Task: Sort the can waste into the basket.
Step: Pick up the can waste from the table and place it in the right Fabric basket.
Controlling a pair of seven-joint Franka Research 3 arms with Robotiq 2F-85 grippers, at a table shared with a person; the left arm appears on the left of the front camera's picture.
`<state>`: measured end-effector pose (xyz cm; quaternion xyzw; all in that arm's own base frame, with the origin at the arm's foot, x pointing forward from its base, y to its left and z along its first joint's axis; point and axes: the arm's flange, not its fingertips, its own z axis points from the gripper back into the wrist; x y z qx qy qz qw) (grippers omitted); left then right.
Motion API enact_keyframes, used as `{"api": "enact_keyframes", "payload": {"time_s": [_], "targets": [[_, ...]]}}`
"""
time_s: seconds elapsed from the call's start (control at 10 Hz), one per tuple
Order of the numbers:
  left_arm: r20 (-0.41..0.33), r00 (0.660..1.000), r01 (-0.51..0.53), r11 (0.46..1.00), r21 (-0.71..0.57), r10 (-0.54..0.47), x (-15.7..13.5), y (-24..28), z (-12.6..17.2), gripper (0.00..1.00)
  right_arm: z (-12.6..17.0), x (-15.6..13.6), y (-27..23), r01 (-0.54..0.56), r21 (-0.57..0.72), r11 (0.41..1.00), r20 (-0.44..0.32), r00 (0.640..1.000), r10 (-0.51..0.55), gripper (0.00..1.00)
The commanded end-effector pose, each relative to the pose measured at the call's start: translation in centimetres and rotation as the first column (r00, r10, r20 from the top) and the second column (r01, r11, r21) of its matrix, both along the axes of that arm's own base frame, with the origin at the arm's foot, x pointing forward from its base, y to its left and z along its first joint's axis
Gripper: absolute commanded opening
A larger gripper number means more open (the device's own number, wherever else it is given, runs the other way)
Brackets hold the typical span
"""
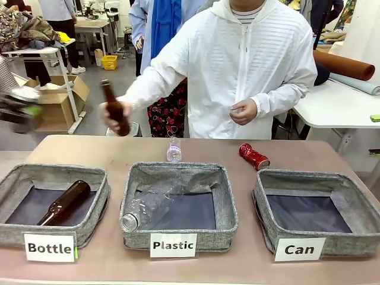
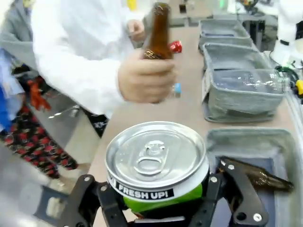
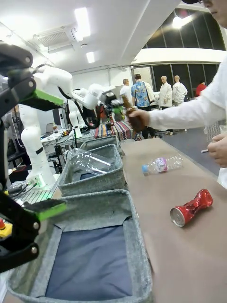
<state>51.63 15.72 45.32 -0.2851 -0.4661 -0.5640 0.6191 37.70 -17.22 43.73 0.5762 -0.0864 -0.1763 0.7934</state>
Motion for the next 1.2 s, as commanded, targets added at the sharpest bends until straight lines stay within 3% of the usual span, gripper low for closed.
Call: {"api": "enact_keyframes", "payload": {"time_s": [0.0,0.1,0.2,0.5,0.8,1.0,1.1], "targets": [[0.027,0.999,-0.04,0.995,-0.094,0.042,-6.4,9.9,4.0,0.0,0.1,0.0,-0.1,-0.008,0.001,1.0,0.017,1.0,0.008,1.0],[0.014,0.99,-0.138,0.985,-0.107,0.141,-10.4,13.6,4.7,0.0,0.1,0.0,-0.1,-0.008,0.001,1.0,0.017,1.0,0.008,1.0],[0.016,0.986,-0.165,0.977,-0.134,0.169,-13.8,16.0,5.0,0.0,0.1,0.0,-0.1,-0.008,0.001,1.0,0.017,1.0,0.008,1.0],[0.034,0.943,-0.317,0.922,-0.221,0.332,-21.8,18.4,4.7,0.0,0.1,0.0,-0.1,-0.008,0.001,1.0,0.017,1.0,0.008,1.0],[0.059,0.946,-0.296,0.927,-0.231,0.317,-21.6,16.6,4.2,0.0,0.1,0.0,-0.1,-0.008,0.001,1.0,0.017,1.0,0.008,1.0],[0.094,0.965,-0.224,0.956,-0.187,0.245,-18.4,10.0,5.0,0.0,0.1,0.0,-0.1,-0.008,0.001,1.0,0.017,1.0,0.008,1.0],[0.119,0.981,-0.131,0.978,-0.165,0.151,-16.6,5.7,4.9,0.0,0.1,0.0,-0.1,-0.008,0.001,1.0,0.017,1.0,0.008,1.0]]}}
